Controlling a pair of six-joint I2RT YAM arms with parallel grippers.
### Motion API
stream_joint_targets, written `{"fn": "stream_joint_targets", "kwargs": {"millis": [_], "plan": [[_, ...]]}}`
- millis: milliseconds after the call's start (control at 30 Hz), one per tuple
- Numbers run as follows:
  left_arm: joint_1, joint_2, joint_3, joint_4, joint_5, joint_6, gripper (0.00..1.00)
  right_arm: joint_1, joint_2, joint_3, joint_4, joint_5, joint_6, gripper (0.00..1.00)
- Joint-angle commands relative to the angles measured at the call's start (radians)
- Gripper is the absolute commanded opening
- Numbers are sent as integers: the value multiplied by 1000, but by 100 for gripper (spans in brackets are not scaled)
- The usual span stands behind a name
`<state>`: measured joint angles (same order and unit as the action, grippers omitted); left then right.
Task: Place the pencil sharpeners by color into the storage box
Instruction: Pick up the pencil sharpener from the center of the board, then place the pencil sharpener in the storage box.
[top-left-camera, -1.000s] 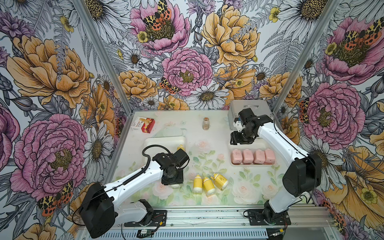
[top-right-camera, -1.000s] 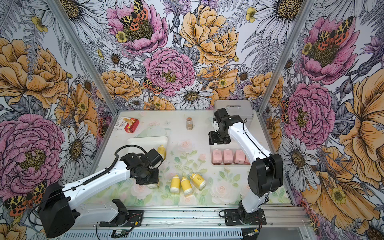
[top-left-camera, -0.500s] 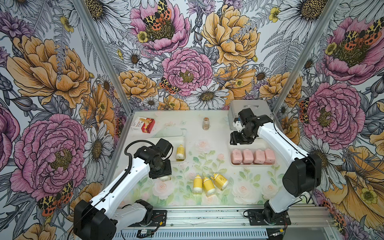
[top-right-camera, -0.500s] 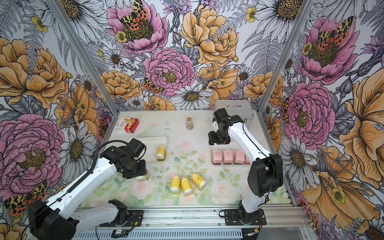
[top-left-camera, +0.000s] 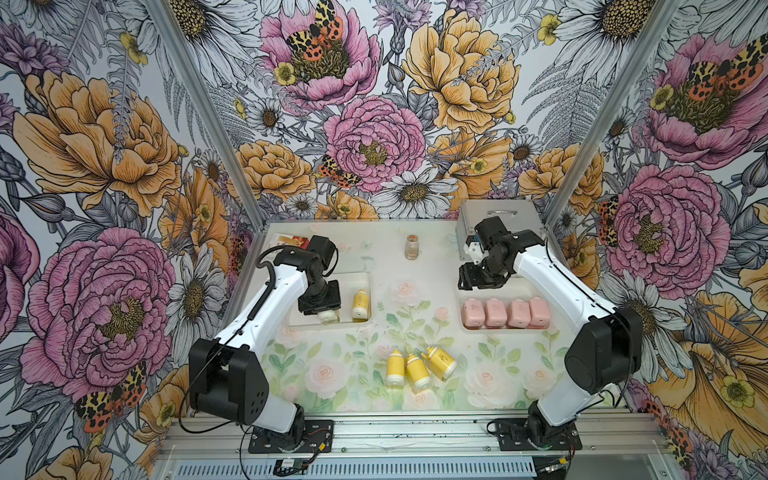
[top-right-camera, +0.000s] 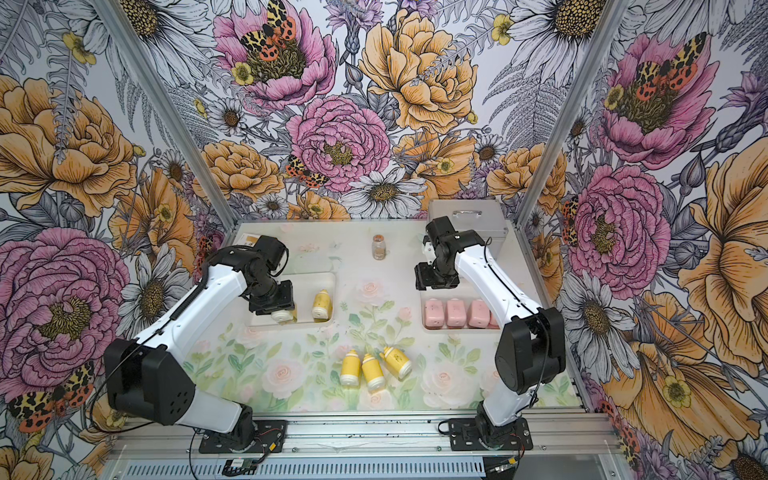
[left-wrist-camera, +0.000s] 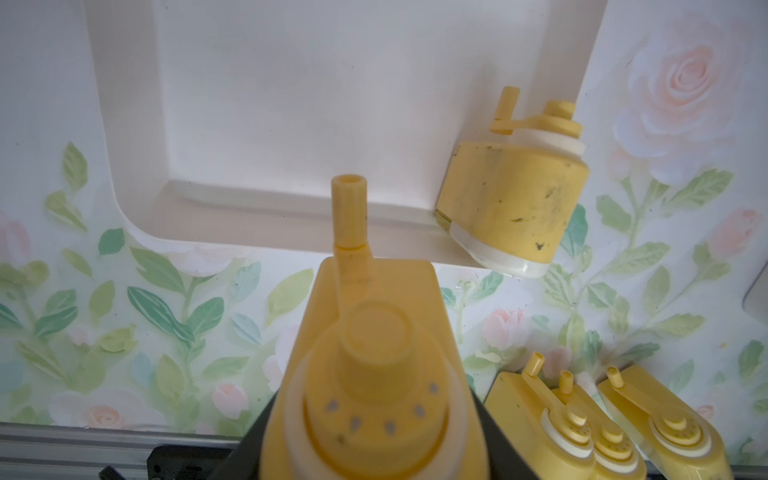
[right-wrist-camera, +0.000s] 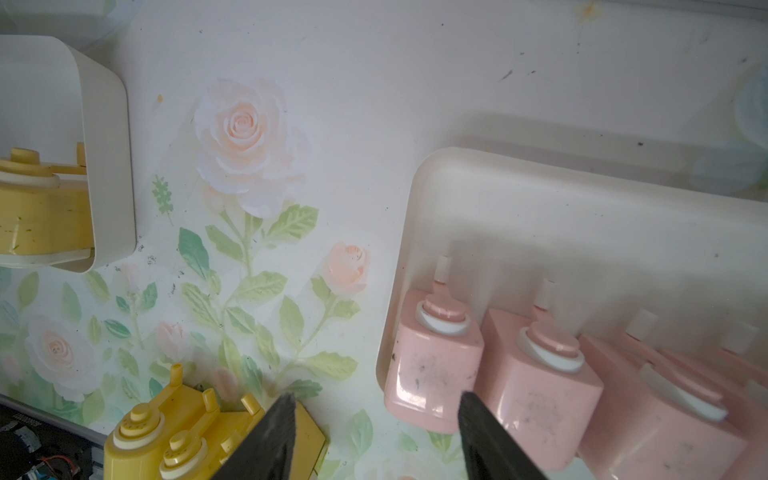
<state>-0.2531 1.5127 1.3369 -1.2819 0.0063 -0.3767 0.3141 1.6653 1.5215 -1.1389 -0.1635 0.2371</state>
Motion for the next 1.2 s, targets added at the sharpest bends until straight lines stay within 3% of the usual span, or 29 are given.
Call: {"fn": "stream_joint_targets", "kwargs": {"millis": [0, 500, 1167], "plan": [[20, 65, 56, 28, 50, 75, 34, 8, -18, -7, 18, -8, -13, 64], [23, 374, 226, 52, 62, 150, 34, 9, -16, -11, 19, -6, -16, 64], [-8, 399, 144, 109, 55, 65, 35, 11, -12, -14, 26, -14, -17, 64]]}}
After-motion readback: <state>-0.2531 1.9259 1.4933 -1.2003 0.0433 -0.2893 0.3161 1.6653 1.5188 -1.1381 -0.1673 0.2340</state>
